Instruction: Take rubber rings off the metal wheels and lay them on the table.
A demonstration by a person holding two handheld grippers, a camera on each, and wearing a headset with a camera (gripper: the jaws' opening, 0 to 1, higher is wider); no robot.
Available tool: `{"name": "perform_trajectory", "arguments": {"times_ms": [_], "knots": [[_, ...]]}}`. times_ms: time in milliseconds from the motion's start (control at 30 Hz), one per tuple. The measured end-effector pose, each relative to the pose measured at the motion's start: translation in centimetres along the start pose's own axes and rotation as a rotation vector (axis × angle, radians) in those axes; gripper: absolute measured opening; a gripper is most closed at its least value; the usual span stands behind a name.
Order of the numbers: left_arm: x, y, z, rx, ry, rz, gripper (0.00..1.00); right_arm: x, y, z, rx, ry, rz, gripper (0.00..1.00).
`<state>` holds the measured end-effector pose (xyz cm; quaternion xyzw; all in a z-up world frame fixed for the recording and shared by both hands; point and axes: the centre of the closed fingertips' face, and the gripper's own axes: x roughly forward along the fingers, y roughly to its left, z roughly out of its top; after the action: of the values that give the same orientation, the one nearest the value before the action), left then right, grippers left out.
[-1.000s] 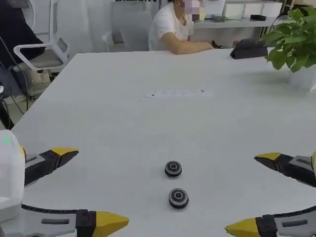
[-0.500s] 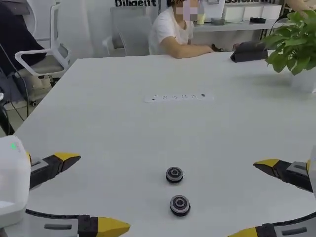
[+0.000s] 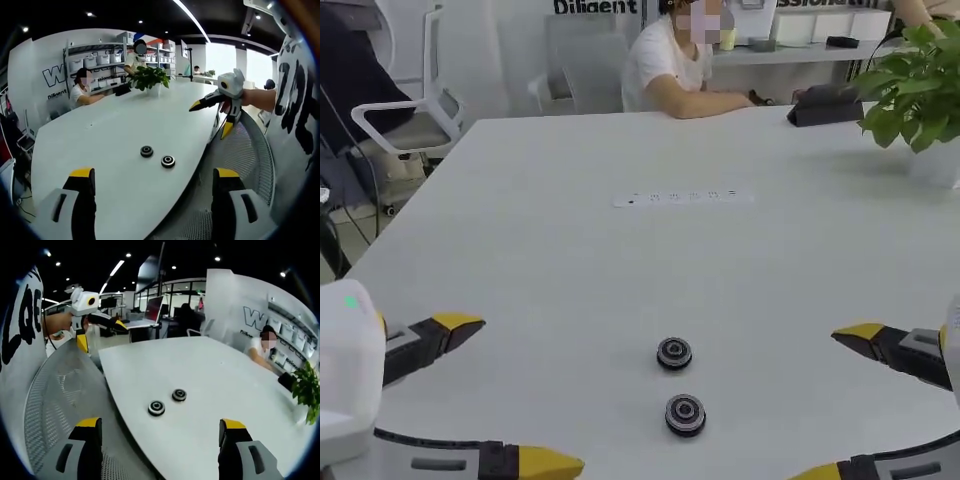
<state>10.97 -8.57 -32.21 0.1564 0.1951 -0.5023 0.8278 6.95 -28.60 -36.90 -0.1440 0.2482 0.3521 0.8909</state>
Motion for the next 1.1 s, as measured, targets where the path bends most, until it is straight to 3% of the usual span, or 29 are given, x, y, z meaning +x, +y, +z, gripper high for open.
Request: {"name": "perform_trajectory", "arguments": {"times_ms": [1100], "knots": [[0.75,-0.87,-0.46,0.019,0.022,-0.026,0.96,-0.76,0.37,-0.37,-0.004,0.008,0.001,0.97]]}}
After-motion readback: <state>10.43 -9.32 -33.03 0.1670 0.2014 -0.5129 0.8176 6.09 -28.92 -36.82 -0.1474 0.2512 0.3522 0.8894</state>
